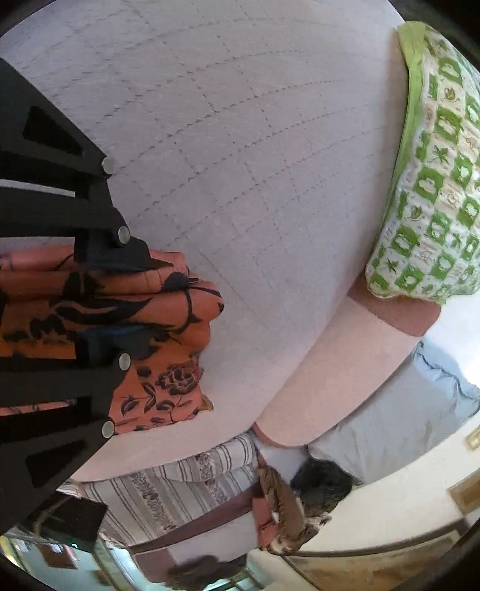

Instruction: Fold small clothes

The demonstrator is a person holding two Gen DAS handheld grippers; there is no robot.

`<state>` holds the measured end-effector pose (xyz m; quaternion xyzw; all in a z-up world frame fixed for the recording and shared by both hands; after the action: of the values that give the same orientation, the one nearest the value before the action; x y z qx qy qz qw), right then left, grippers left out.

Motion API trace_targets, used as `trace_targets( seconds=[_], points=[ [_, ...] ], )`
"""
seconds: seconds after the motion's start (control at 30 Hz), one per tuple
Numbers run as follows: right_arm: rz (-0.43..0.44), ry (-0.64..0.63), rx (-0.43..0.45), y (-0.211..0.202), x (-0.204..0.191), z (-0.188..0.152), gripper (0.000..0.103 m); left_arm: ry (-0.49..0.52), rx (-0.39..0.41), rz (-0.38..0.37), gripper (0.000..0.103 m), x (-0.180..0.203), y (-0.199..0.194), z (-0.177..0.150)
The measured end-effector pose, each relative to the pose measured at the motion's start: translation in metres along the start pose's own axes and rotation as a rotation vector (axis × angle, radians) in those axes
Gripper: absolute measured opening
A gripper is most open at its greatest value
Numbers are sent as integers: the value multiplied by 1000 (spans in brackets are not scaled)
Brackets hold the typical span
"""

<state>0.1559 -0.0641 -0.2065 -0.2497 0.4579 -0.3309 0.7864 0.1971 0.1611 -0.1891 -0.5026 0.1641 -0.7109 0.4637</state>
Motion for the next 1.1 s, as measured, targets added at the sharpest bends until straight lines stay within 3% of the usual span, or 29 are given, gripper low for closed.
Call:
trace_targets(
  seconds=[0.03, 0.1, 0.2, 0.27, 0.33, 0.43, 0.53, 0.67, 0.8, 0.87, 0.9, 0.93, 1.0, 1.1],
  points=[
    [10, 6, 2, 1, 2, 1, 40, -15, -43, 26, 26, -13, 14, -4],
    [37, 13, 10, 2, 4, 0, 40, -52, -39, -38, 27, -19, 13, -1],
    [30, 5, 12, -1, 3, -3, 40, 4, -41, 10, 28, -6, 7, 2],
    [29, 10, 14, -3, 5, -4, 40, 26, -23, 49, 35, 0, 0, 2],
    [38, 20, 21, -5, 5, -6, 40, 0, 5, 85, 53, -1, -8, 3],
    [46, 29, 12, -5, 5, -4, 40, -39, 48, 112, 56, -10, -35, -1],
    [56, 38, -3, -3, 6, -2, 40, -33, 64, 120, 58, -6, -62, -22],
    [72, 53, -13, -5, 10, -1, 40, 22, 4, 116, 60, 14, -79, -81],
    [104, 46, -25, -7, 6, 0, 54, 26, -63, 107, 60, 19, -78, -124],
    [98, 31, -35, -8, 4, 0, 56, 28, -88, 102, 60, 20, -72, -132],
    [96, 23, -38, -8, 3, 0, 58, 30, -104, 110, 57, 20, -71, -133],
    [98, 20, -39, -7, 2, 0, 59, 43, -121, 107, 41, 21, -68, -133],
    [105, 21, -40, -7, 2, -1, 59, 74, -155, 109, 20, 22, -62, -132],
    [137, 31, -46, -9, 4, -1, 59, 98, -172, 75, 14, 23, -50, -133]
  ],
)
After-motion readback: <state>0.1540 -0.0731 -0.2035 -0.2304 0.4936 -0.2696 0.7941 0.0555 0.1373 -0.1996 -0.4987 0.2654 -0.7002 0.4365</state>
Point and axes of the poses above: each gripper's, at about its wrist camera, not at the fingertips, and y roughly the way its jaws point, x to its right, z to its top, the point moved 6 cm from there along y, roughly the way its jaws point, and after that the axes turned 4 degrees about -x, right-handed, at the moved point
